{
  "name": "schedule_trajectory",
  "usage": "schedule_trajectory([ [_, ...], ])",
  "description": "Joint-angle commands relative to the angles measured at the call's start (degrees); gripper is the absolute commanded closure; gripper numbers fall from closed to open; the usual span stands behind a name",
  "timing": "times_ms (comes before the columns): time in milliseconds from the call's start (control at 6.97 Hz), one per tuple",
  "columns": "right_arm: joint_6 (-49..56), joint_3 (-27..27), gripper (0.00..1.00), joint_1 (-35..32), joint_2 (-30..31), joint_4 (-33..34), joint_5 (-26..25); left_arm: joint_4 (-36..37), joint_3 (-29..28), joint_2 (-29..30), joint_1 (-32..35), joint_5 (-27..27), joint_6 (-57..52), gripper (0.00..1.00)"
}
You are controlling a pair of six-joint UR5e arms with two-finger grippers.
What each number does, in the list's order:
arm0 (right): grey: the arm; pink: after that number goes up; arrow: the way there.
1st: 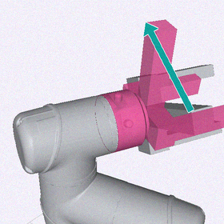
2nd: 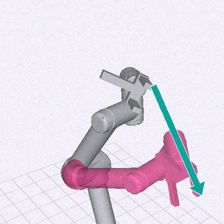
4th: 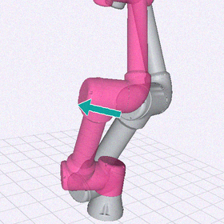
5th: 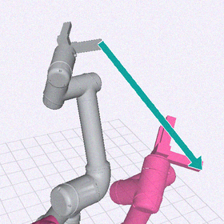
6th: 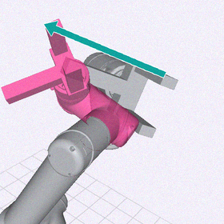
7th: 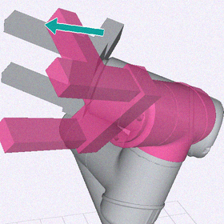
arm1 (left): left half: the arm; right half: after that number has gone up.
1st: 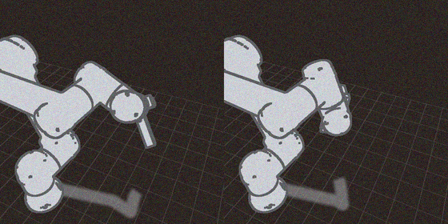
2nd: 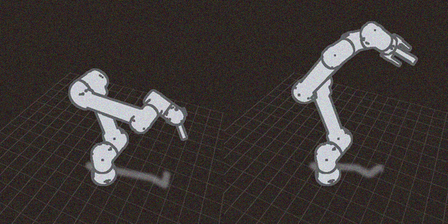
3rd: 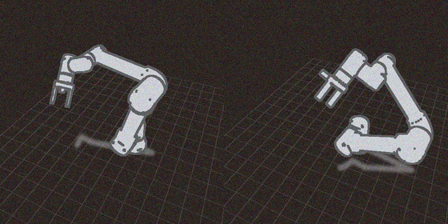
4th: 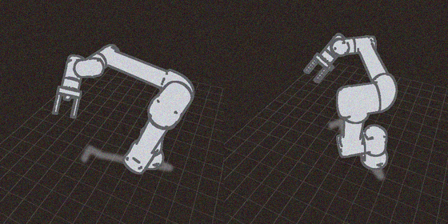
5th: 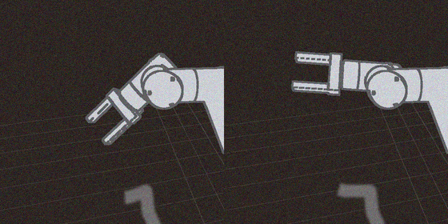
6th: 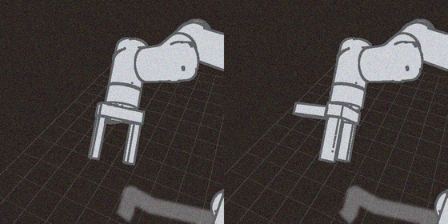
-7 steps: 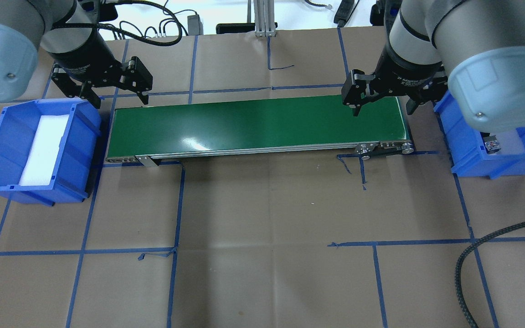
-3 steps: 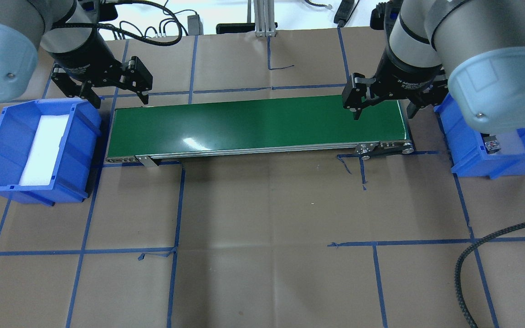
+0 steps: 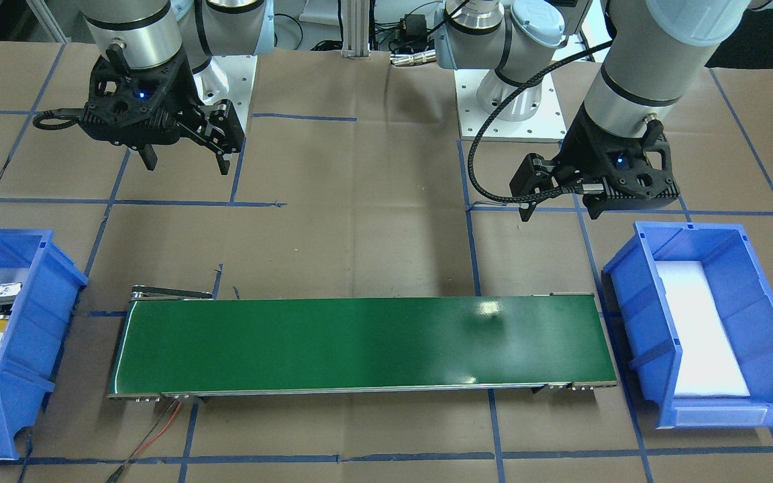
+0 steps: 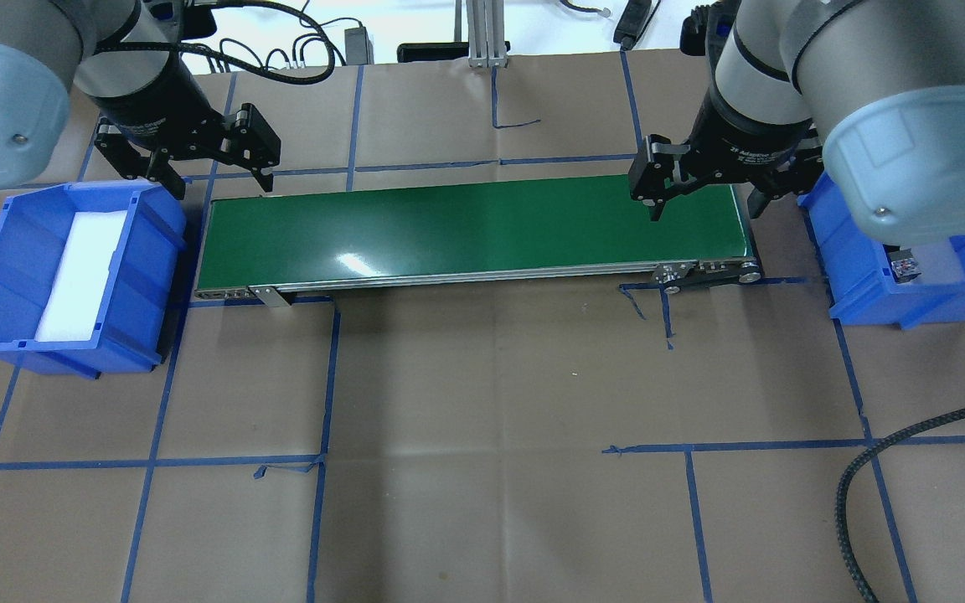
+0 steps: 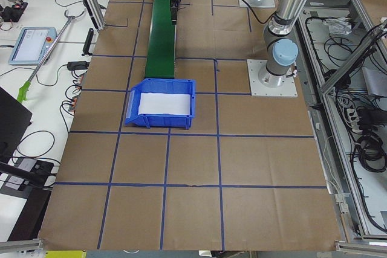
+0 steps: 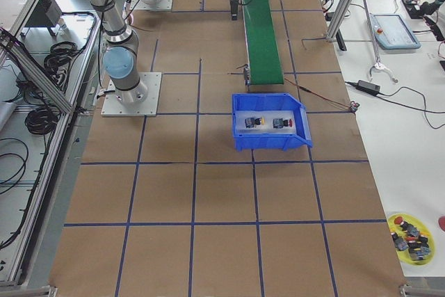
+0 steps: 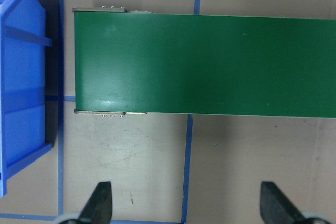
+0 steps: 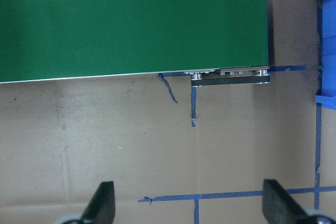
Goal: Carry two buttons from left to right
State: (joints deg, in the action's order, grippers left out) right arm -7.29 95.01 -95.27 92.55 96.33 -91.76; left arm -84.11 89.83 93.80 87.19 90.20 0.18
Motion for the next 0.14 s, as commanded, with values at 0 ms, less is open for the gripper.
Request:
schedule_trajectory([
  [0,-0.01,0.0,0.0,0.0,0.0,0.0,0.0,0.0,0.0,-0.02,0.0,0.06,0.0,0.0],
])
